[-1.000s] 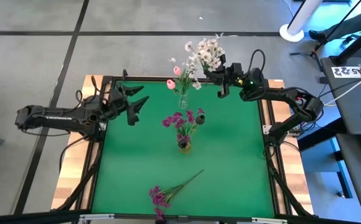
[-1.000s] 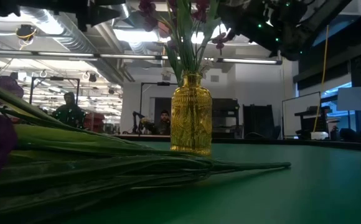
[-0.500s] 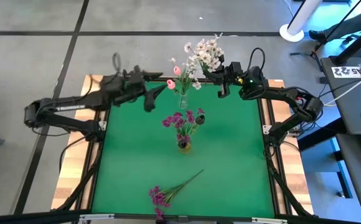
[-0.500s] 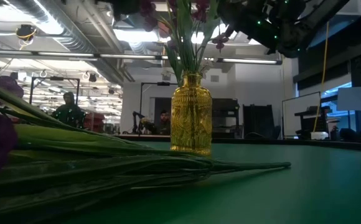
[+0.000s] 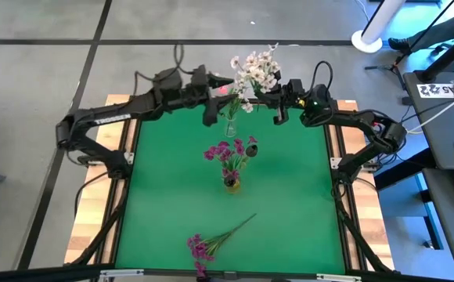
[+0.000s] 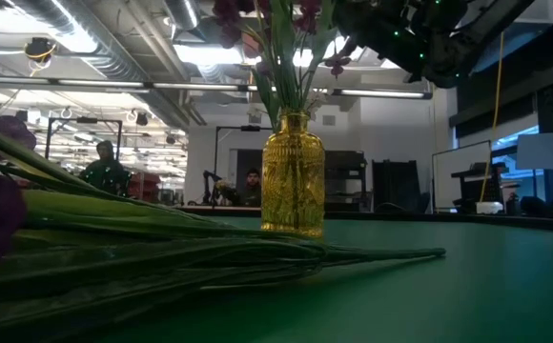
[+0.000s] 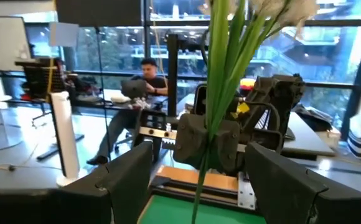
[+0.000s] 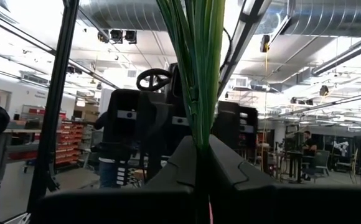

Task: Sort flowers into vase by color
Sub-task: Put the white flower into the transparent vase

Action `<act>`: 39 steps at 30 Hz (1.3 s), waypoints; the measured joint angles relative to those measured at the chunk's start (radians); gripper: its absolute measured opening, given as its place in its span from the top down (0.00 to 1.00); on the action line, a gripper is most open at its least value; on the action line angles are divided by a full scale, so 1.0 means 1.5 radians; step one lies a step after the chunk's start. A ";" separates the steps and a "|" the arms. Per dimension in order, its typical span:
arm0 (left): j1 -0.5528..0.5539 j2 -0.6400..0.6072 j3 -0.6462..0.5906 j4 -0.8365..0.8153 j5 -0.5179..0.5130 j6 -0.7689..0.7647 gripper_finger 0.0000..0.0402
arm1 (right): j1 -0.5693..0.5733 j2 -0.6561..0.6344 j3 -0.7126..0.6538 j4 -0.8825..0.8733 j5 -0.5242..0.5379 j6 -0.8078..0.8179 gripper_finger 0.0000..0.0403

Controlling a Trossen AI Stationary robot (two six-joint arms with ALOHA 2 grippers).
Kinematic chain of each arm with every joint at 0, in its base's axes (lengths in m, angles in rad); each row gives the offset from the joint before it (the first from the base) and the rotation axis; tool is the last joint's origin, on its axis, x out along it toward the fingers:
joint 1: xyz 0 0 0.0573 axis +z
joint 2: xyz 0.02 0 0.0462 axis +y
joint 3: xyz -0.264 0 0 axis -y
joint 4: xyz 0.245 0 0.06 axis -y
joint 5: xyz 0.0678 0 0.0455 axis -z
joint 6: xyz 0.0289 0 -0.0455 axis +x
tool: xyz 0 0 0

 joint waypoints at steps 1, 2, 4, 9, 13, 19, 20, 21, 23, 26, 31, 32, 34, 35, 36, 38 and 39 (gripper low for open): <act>-0.001 0.015 0.012 -0.002 0.007 0.000 0.37 | 0.000 0.000 0.000 0.001 0.000 0.001 0.97; -0.001 0.032 0.026 -0.005 0.013 0.000 0.37 | 0.000 0.000 0.000 0.000 0.000 0.001 0.96; -0.002 0.063 0.054 -0.012 0.019 0.000 0.37 | 0.000 0.000 0.000 -0.003 -0.002 0.001 0.97; -0.002 0.120 0.114 -0.012 0.025 0.012 0.37 | 0.000 0.000 0.000 -0.016 -0.005 0.001 0.97; -0.006 0.143 0.146 -0.009 0.024 0.019 0.37 | 0.000 0.000 0.001 -0.025 -0.006 0.001 0.97; -0.006 0.161 0.168 -0.009 0.024 0.019 0.37 | 0.000 0.000 0.001 -0.030 -0.009 0.001 0.97; -0.006 0.161 0.168 -0.010 0.024 0.021 0.37 | 0.000 0.000 0.001 -0.031 -0.011 0.001 0.97; -0.006 0.161 0.168 -0.009 0.024 0.027 0.38 | 0.000 0.000 0.001 -0.031 -0.012 0.001 0.97; -0.006 0.161 0.168 -0.008 0.022 0.036 0.41 | 0.000 0.000 0.001 -0.031 -0.013 0.001 0.97; -0.006 0.161 0.168 0.000 0.021 0.036 0.50 | 0.000 0.000 0.001 -0.035 -0.015 0.001 0.97; -0.013 0.161 0.168 0.004 0.019 0.036 0.68 | 0.000 0.000 0.001 -0.048 -0.015 0.001 0.97; -0.015 0.161 0.168 0.005 0.019 0.036 0.72 | 0.000 0.000 0.001 -0.050 -0.015 0.001 0.97; -0.017 0.161 0.168 0.006 0.019 0.037 0.81 | 0.000 0.000 0.001 -0.053 -0.016 0.001 0.95; -0.018 0.161 0.168 0.007 0.019 0.037 0.86 | 0.000 0.000 0.001 -0.053 -0.016 0.001 0.94; -0.020 0.161 0.168 0.007 0.019 0.037 0.91 | 0.000 0.000 0.001 -0.053 -0.016 0.001 0.92; -0.020 0.161 0.168 0.007 0.017 0.037 0.97 | 0.000 0.000 0.001 -0.053 -0.016 0.001 0.89; -0.021 0.161 0.168 0.007 0.017 0.037 0.97 | 0.000 0.000 0.001 -0.053 -0.016 0.001 0.88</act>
